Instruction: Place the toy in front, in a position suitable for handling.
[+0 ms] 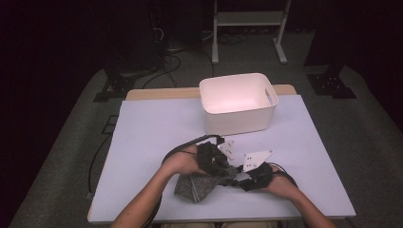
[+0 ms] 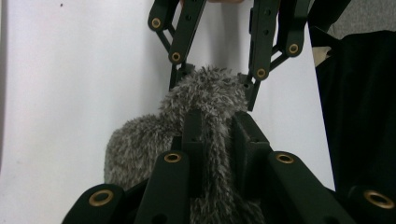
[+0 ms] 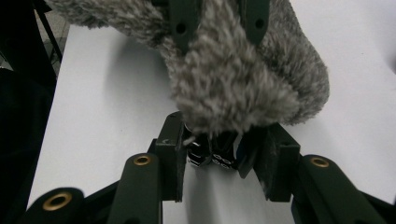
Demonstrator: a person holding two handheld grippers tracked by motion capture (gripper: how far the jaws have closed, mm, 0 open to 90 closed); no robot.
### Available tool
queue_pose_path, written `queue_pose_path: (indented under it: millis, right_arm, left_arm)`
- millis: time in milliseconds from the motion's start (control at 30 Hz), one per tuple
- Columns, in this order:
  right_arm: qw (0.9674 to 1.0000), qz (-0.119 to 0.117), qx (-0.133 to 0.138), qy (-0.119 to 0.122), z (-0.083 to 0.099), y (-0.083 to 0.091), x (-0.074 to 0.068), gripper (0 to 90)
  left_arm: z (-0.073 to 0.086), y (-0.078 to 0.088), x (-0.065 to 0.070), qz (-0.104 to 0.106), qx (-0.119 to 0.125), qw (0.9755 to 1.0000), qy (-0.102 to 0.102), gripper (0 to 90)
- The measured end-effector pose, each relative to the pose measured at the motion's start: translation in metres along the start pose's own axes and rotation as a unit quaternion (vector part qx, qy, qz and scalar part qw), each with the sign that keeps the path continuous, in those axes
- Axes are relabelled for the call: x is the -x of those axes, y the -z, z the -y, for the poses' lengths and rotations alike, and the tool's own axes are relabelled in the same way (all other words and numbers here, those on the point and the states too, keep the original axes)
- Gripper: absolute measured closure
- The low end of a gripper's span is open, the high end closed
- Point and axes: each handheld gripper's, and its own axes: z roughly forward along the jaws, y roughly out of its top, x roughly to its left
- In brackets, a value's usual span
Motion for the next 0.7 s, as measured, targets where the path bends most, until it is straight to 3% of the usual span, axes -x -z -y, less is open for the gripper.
queue_pose_path:
  millis: [200,400,500,700]
  right_arm:
    - [1.0,0.0,-0.001,0.001,0.0,0.0,0.0,57.4]
    - [1.0,0.001,0.001,-0.003,0.0,-0.001,0.0,57.4]
    - [1.0,0.001,0.003,-0.002,0.0,-0.001,0.0,57.4]
    - [1.0,0.0,0.003,-0.004,0.0,-0.001,0.001,57.4]
  left_arm:
    - [0.012,0.007,-0.002,-0.003,0.005,0.9999,0.016,76.8]
    - [0.0,0.001,-0.002,0.002,0.015,0.9999,0.006,76.8]
    - [-0.007,-0.005,-0.001,0.004,0.006,1.0,-0.003,76.8]
    - [0.003,0.001,-0.001,0.0,0.013,0.9999,0.008,76.8]
